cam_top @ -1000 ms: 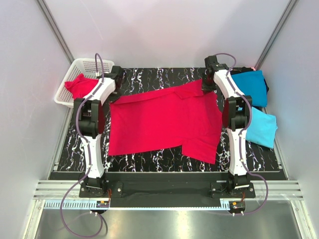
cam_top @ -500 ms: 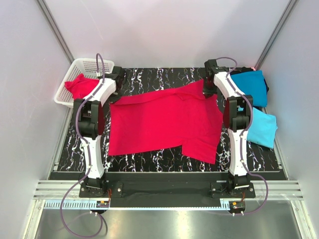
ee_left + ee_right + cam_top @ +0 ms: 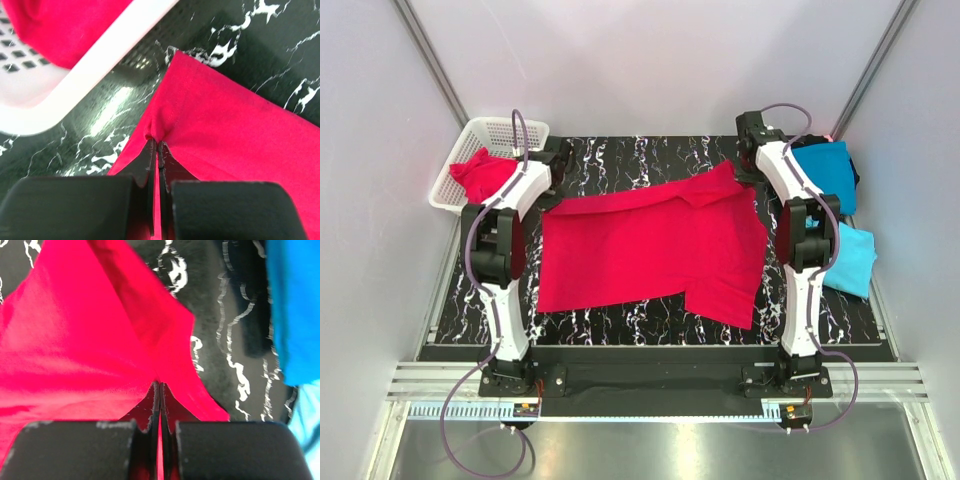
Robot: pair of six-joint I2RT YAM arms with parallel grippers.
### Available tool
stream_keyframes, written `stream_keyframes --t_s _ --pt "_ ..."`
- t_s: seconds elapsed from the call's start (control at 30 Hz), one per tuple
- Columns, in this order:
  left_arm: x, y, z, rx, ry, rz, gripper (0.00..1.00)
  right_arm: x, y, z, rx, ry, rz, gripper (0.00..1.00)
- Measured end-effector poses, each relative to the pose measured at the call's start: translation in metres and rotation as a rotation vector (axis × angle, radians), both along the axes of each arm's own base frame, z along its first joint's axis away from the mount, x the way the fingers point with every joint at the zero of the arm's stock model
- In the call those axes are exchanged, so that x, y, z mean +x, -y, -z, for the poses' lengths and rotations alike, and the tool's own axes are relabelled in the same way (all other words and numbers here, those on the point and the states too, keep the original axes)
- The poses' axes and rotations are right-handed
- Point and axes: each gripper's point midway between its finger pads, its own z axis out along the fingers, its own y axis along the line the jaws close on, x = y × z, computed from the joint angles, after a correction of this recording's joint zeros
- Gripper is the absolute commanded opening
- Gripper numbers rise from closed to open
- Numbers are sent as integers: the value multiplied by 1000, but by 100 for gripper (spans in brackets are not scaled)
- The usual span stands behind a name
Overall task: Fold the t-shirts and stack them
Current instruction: Fold the tshirt
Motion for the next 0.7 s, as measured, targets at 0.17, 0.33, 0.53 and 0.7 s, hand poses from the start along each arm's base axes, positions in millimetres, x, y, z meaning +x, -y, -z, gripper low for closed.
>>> stream_keyframes --t_s 0.17,0.33,0.53,0.7 --pt "-10 4 -7 -7 3 12 0 -9 9 -17 -28 25 38 0" --pt "-20 9 -14 -15 10 27 0 -24 13 -18 -37 12 61 0" --pt "-33 15 -6 -10 -23 46 0 -48 16 1 -43 -56 72 0" --pt "-46 19 6 -4 -62 56 0 -66 18 10 -49 -96 75 0"
